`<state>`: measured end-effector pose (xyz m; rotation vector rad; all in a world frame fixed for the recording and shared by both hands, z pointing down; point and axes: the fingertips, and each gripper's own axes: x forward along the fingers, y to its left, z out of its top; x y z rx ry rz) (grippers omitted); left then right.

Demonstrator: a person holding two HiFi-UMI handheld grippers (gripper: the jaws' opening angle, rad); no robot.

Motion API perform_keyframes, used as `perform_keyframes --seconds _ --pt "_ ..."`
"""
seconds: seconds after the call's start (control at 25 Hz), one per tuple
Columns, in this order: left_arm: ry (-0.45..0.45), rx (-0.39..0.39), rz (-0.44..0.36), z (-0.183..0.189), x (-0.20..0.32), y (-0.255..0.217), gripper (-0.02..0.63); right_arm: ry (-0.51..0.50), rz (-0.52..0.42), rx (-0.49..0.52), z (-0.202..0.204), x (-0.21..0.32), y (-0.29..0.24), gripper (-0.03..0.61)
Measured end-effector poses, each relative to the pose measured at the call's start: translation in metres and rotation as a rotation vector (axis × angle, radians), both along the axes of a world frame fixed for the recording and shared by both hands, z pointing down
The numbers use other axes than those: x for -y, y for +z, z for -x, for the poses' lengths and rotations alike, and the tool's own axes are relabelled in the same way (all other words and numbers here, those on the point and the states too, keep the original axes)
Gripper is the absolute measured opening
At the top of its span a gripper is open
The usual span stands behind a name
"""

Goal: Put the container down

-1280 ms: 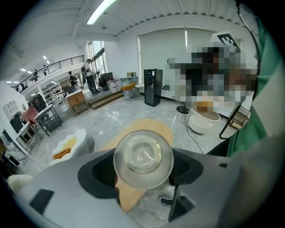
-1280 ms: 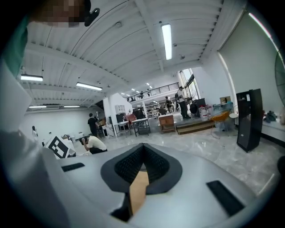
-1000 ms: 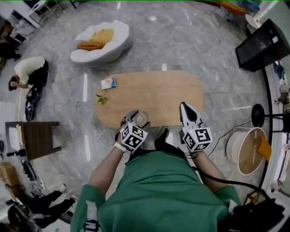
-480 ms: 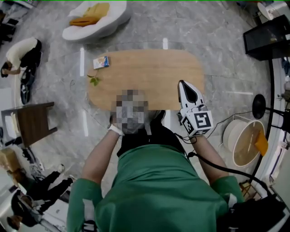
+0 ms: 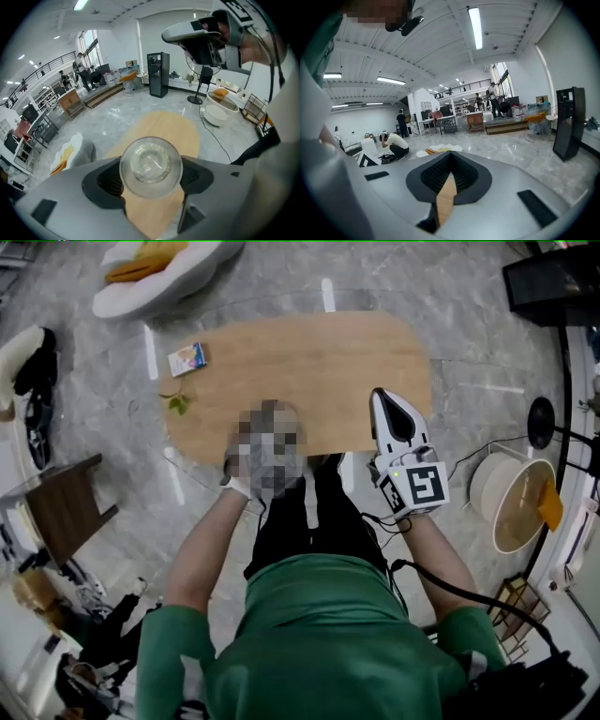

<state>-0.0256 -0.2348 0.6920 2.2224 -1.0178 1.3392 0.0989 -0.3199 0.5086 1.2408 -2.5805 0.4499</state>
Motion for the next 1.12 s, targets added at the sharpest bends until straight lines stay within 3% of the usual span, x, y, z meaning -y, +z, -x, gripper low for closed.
perform_keyframes --seconds 0.4,0.88,1.12 --pt "0.032 0.034 0.036 0.011 0.012 0.087 0.342 0.019 0.046 -0.020 0.007 0.014 0.050 0.014" --pt "0.014 0.042 0.045 0.013 0.031 0.135 0.342 0.021 0.073 -0.036 0.006 0.024 0.069 0.014" --pt "0.004 0.050 0.069 0.010 0.041 0.188 0.342 0.005 0.107 -0.049 0.002 0.022 0.094 0.014"
